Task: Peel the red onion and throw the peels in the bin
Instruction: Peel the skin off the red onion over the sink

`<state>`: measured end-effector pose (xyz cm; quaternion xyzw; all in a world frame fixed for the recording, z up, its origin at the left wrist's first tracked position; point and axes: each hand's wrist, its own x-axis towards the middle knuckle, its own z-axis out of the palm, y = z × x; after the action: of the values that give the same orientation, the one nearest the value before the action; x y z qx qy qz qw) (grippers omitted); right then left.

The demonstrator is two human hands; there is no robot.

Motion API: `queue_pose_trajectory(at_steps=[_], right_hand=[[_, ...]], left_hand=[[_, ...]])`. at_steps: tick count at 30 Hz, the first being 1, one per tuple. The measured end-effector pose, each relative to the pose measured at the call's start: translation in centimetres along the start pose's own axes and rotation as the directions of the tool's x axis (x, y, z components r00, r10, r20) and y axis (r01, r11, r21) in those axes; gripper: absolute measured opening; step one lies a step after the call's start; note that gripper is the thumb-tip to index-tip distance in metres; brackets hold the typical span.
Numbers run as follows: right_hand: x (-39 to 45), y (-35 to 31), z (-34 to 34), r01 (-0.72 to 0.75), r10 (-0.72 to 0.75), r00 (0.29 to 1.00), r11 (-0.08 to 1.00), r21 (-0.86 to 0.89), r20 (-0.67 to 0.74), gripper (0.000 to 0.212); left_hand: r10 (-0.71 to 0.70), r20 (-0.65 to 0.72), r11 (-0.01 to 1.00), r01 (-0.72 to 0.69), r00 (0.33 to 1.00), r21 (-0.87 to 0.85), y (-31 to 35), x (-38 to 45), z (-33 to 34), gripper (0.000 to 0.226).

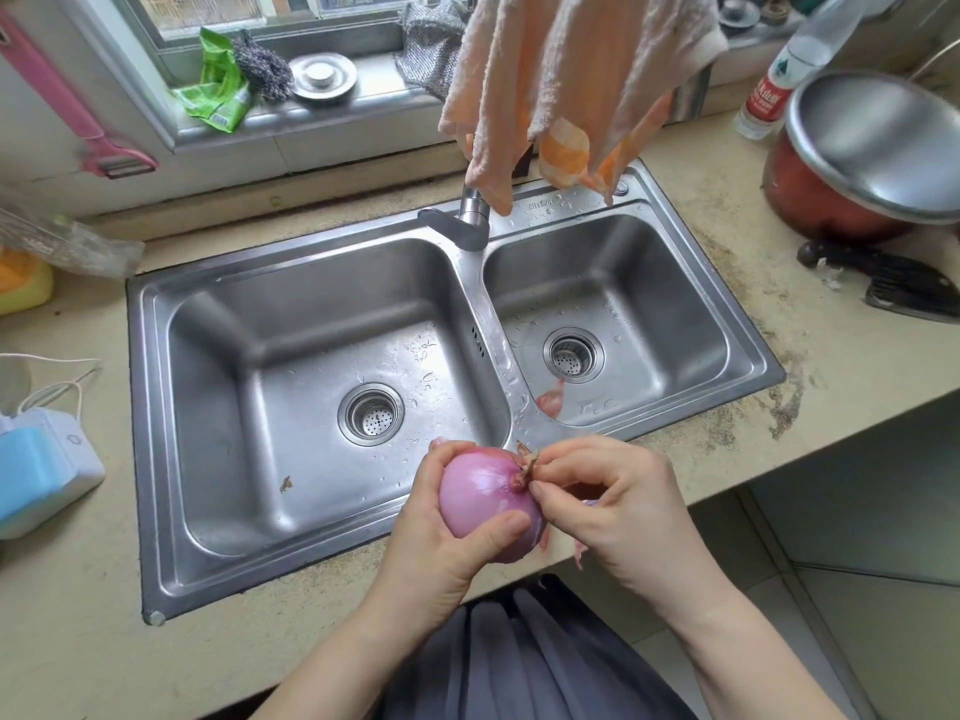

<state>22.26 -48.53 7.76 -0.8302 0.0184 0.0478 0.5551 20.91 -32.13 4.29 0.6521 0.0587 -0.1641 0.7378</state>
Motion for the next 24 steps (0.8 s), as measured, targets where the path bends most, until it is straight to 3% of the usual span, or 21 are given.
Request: queue_pose_trajectory(at_steps=[7, 14, 18, 21, 24], right_hand=[[-0.6, 0.3, 1.0, 0.055, -0.068, 0.979, 0.996, -0.072, -0.192, 0.017], [0.0, 1.9, 0.4, -0.203, 0.216, 0.945, 0.976, 0.080, -0.244, 0.016], [0.2, 2.1, 0.0, -0.355, 0.372, 0.928, 0.889, 0.290, -0.004, 0.016], [-0.2, 2.1, 0.5, -0.290, 0.283, 0.957, 0.942, 0.168, 0.064, 0.042], [-0.5, 1.7, 0.8, -0.161, 0.154, 0.986, 0.978, 0.132, 0.061, 0.035]], left_hand=[[0.063, 0.007, 0.998, -0.064, 0.998, 0.026, 0.3, -0.1, 0.4, 0.051], [0.027, 0.011, 1.000, -0.027, 1.000, -0.007, 0.2, -0.4, 0.6, 0.051], [-0.019, -0.022, 1.000, 0.019, 1.000, -0.006, -0.5, -0.7, 0.4, 0.058], [-0.049, -0.061, 0.999, 0.050, 0.997, 0.015, -1.0, -0.6, 0.4, 0.066], [-0.078, -0.044, 0.997, 0.078, 0.996, -0.011, -0.8, -0.4, 0.0, 0.073]])
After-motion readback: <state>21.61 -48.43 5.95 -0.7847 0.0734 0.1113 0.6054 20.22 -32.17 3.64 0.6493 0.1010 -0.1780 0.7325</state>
